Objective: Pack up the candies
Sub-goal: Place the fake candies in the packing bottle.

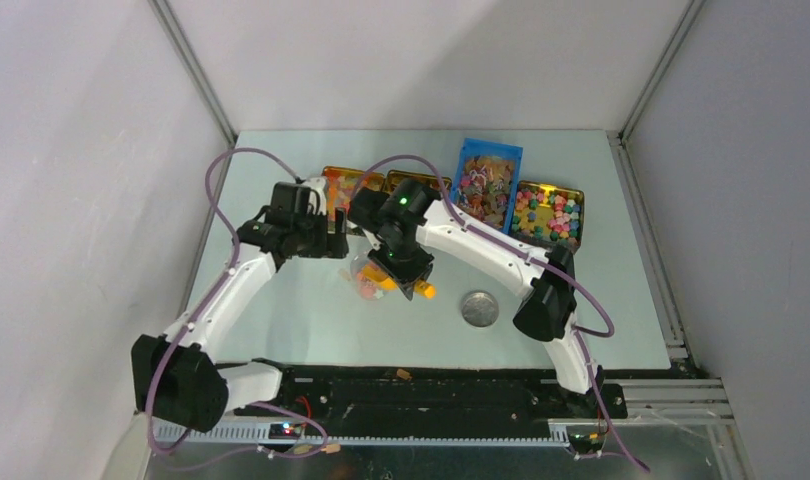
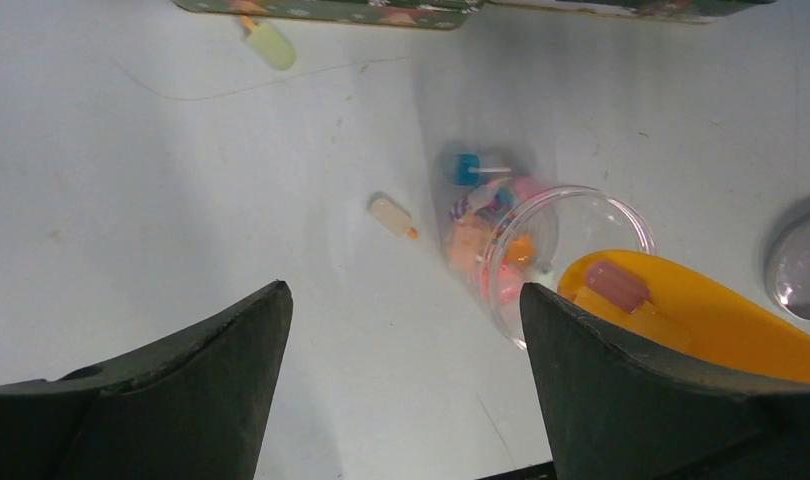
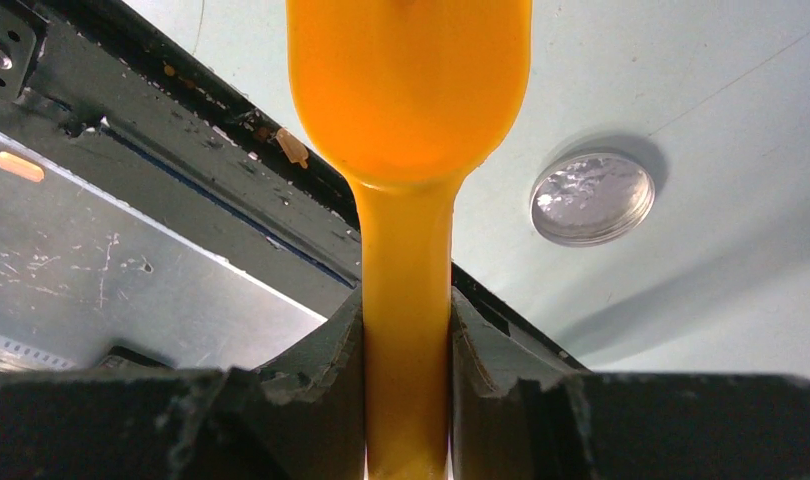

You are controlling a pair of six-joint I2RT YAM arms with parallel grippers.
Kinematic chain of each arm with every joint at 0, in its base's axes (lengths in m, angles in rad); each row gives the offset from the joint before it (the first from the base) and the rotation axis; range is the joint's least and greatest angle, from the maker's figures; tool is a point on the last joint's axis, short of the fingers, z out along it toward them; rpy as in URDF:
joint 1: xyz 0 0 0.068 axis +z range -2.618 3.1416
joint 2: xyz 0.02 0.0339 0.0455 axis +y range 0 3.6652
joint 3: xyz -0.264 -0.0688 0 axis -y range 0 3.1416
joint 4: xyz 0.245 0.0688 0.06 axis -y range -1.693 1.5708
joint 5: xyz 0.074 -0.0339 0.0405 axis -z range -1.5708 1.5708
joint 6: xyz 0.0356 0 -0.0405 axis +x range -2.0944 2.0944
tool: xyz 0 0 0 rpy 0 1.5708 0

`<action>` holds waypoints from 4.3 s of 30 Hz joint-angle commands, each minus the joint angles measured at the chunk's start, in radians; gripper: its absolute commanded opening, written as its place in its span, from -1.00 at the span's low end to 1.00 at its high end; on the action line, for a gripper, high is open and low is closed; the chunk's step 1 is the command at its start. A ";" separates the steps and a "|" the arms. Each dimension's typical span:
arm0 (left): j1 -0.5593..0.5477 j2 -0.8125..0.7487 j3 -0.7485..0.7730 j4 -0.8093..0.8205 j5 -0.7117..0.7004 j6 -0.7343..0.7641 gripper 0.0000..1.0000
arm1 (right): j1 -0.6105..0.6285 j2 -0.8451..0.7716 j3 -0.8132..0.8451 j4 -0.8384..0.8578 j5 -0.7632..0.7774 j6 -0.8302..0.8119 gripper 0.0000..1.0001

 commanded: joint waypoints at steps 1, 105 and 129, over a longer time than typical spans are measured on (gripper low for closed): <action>0.054 0.049 -0.028 0.065 0.175 -0.041 0.82 | 0.007 -0.014 0.054 -0.045 0.013 0.013 -1.00; 0.067 -0.109 0.007 0.129 0.420 -0.097 0.82 | 0.007 -0.244 -0.151 0.049 0.100 0.028 -1.00; -0.002 -0.082 -0.050 0.037 0.215 -0.039 0.77 | 0.032 -0.118 -0.059 -0.045 0.095 0.029 -1.00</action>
